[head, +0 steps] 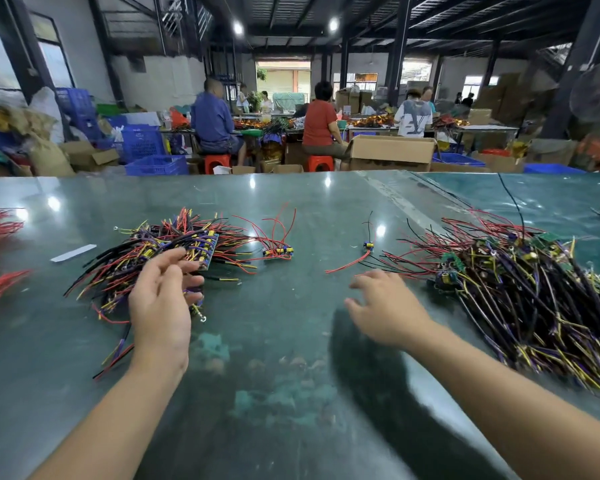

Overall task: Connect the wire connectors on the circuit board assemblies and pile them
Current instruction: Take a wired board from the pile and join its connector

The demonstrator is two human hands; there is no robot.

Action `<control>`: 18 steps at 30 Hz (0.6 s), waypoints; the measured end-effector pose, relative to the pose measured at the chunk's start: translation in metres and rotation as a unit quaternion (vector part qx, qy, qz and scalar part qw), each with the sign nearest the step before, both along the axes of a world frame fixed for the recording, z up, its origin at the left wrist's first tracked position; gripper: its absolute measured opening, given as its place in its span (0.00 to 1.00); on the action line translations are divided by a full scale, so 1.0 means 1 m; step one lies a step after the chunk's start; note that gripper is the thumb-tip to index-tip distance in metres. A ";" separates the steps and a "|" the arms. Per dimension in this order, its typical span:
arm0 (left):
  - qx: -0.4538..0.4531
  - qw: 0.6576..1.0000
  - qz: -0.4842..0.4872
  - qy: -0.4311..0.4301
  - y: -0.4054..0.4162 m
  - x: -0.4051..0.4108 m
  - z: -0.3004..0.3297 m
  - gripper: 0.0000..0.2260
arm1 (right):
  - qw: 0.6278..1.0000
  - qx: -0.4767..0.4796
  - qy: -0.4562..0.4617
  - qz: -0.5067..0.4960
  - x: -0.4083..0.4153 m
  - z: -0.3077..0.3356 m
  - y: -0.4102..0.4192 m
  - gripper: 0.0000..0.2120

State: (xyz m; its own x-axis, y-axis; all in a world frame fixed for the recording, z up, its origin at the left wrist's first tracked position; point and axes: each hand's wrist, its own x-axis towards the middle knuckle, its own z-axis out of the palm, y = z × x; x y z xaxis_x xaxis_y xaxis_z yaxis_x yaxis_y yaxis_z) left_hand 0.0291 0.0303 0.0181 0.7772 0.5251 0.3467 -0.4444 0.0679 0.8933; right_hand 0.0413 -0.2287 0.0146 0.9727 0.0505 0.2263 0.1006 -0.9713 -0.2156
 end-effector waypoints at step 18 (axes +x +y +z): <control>-0.076 0.993 0.083 0.023 0.044 0.005 0.021 0.16 | 0.995 0.040 0.020 0.086 0.134 -0.006 0.059 0.13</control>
